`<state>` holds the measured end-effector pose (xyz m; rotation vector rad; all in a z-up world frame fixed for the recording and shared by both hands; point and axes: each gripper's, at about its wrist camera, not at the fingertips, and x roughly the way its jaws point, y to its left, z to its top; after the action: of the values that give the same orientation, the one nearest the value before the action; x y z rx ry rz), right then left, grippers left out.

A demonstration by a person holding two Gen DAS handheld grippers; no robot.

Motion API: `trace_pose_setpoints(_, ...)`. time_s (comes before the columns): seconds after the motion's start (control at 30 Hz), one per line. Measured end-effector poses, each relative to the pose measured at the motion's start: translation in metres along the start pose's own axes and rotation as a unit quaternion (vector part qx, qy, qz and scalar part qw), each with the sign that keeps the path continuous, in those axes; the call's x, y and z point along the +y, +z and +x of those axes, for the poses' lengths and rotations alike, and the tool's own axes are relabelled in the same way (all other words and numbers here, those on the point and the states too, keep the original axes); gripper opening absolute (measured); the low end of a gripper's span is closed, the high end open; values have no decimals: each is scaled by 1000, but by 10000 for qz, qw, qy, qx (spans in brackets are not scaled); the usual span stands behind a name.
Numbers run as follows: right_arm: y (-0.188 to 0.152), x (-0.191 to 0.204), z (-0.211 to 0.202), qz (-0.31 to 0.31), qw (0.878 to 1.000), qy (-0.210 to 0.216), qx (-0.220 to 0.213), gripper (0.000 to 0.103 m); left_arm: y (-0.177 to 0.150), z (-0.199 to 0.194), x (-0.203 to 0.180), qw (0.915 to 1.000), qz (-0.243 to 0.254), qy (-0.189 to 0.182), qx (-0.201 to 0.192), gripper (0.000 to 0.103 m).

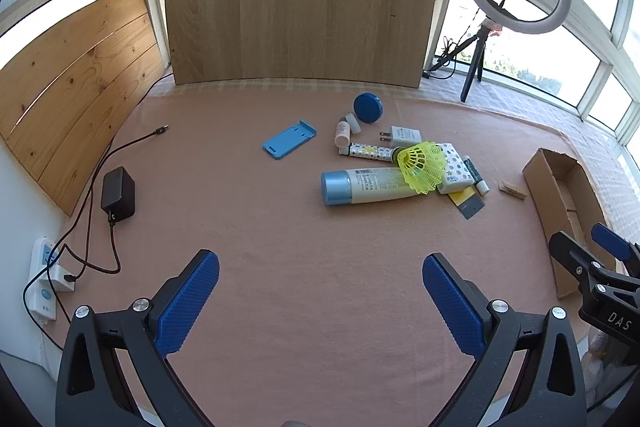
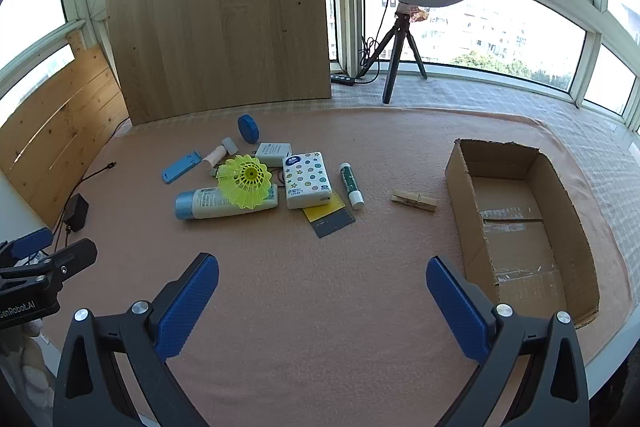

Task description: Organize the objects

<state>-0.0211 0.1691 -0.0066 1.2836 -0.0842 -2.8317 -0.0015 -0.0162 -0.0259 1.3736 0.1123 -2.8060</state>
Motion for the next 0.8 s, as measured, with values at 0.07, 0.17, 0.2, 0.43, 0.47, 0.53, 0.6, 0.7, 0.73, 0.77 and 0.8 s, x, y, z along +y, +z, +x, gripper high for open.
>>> trace_pose_setpoints(0.07, 0, 2, 0, -20, 10000, -1, 12, 103, 0, -1, 0, 10000, 8, -3, -5, 103)
trace_pose_setpoints(0.17, 0, 2, 1, -23, 10000, 7, 36, 103, 0, 0, -1, 10000, 17, -15, 3, 103)
trace_pose_setpoints(0.2, 0, 2, 1, -24, 10000, 4, 47, 103, 0, -1, -2, 10000, 20, -14, 2, 103)
trace_pose_setpoints(0.43, -1, -1, 1, 3, 10000, -9, 70, 103, 3, 0, -6, 10000, 43, -4, 21, 103)
trace_pose_setpoints(0.47, -1, -2, 1, 9, 10000, -12, 73, 103, 3, -1, -7, 10000, 46, 1, 20, 103)
trace_pose_setpoints(0.53, -2, -2, 0, 17, 10000, -19, 75, 103, 3, -1, -9, 10000, 58, 7, 14, 103)
trace_pose_setpoints(0.6, -2, -3, 0, 16, 10000, -16, 76, 103, 3, -2, -9, 10000, 73, 9, 8, 103)
trace_pose_setpoints(0.7, -1, -2, 0, 17, 10000, -12, 79, 103, 3, -2, -9, 10000, 75, 12, 8, 103)
trace_pose_setpoints(0.73, -1, -2, -1, 14, 10000, -7, 83, 103, 3, -2, -9, 10000, 76, 12, 11, 103)
trace_pose_setpoints(0.77, -2, -2, -1, 11, 10000, -4, 81, 103, 3, -2, -9, 10000, 74, 10, 12, 103)
trace_pose_setpoints(0.8, -2, -2, -1, 9, 10000, -4, 81, 103, 3, -3, -9, 10000, 74, 11, 9, 103)
